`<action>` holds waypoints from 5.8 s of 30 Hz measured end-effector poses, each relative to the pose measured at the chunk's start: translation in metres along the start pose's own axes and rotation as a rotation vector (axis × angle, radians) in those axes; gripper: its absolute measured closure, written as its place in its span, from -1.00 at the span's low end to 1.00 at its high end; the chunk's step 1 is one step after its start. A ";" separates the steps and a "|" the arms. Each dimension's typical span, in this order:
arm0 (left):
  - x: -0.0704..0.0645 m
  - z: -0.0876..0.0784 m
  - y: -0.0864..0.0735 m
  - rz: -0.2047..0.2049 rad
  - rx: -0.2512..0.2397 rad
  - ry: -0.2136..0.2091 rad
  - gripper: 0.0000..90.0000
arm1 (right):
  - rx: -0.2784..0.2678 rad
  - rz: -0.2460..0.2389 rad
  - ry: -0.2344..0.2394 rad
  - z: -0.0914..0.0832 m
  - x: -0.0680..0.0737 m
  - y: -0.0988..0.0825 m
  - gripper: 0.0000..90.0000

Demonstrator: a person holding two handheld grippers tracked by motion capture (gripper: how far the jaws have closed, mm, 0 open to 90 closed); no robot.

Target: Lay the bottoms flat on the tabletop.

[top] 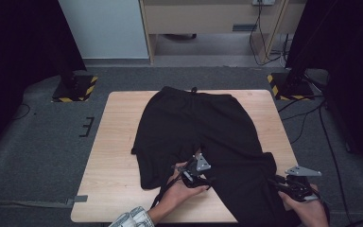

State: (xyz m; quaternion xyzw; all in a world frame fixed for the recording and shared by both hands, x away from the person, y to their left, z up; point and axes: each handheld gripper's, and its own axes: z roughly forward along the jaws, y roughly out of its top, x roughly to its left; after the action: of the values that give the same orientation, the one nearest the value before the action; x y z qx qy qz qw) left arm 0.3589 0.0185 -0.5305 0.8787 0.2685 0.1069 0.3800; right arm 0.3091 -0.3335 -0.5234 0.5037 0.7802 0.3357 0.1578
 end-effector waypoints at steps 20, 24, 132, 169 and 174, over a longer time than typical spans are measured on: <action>-0.014 -0.002 0.007 0.091 -0.005 -0.019 0.99 | -0.022 0.014 0.069 -0.007 -0.003 0.012 0.98; 0.001 -0.016 0.014 0.056 -0.053 0.024 0.99 | -0.053 0.010 0.063 -0.026 -0.012 0.024 0.98; 0.124 -0.129 -0.111 -0.215 0.013 0.288 -0.29 | -0.069 -0.387 0.352 0.102 0.186 0.139 -0.05; 0.081 -0.145 -0.097 -0.179 -0.060 0.134 -0.20 | -0.071 -0.393 0.330 0.120 0.213 0.144 0.29; 0.076 -0.125 -0.100 -0.151 0.026 0.091 0.14 | -0.074 -0.376 0.296 0.127 0.206 0.156 0.30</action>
State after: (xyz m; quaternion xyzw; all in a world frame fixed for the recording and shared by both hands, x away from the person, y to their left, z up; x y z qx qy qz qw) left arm 0.3348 0.1932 -0.5181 0.8551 0.3523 0.1145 0.3628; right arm 0.3986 -0.0620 -0.4902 0.2890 0.8620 0.3989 0.1200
